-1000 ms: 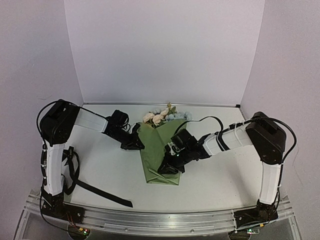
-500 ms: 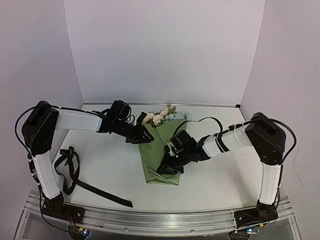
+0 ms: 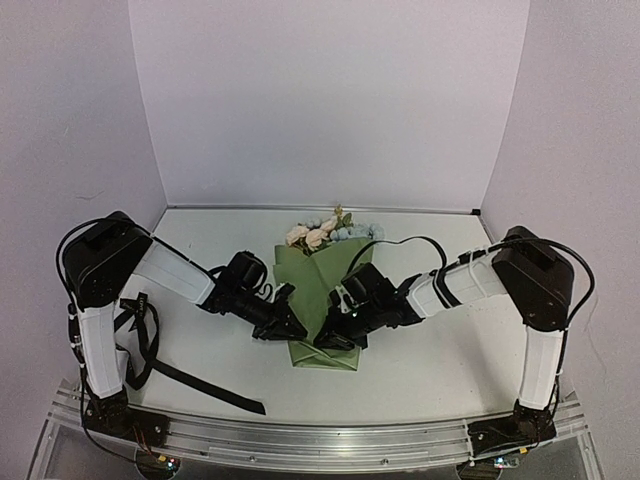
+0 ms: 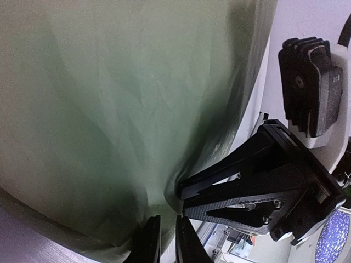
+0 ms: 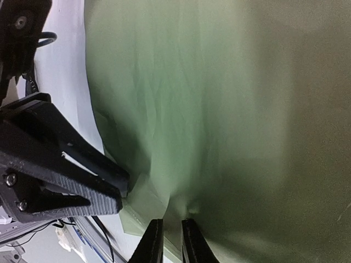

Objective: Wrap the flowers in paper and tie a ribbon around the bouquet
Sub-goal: Press the fold line on the folded wrapping paper.

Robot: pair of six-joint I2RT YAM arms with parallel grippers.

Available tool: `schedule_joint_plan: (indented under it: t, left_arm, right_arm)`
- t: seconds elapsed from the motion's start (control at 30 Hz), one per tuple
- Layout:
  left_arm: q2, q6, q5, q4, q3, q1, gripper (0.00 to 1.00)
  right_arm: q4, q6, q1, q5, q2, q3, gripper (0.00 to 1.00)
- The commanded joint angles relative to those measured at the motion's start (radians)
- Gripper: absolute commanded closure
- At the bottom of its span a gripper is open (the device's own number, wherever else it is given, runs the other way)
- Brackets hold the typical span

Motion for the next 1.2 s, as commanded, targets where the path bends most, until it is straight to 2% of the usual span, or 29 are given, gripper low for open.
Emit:
schedule_joint_plan:
  t: [0.0,0.17,0.3,0.6,1.17]
  left_arm:
    - [0.043,0.01,-0.048,-0.051,0.015,0.001,0.92]
    - [0.072,0.096,-0.175,-0.247,0.048,0.0,0.97]
    - [0.088,0.146,-0.235,-0.338,0.064,0.0,1.0]
    - [0.131,0.16,-0.247,-0.384,0.086,0.0,1.0]
    - [0.159,0.196,-0.256,-0.466,0.144,0.0,1.0]
  right_arm:
    - [-0.018,0.021,0.004,0.059,-0.032,-0.024,0.85]
    - [0.018,0.046,-0.018,0.052,-0.074,-0.046,0.84]
    - [0.126,0.105,-0.065,0.013,-0.089,-0.087,0.82]
    - [0.347,0.249,-0.193,-0.038,-0.003,-0.141,0.82]
    - [0.383,0.337,-0.388,-0.052,0.157,-0.049,0.82]
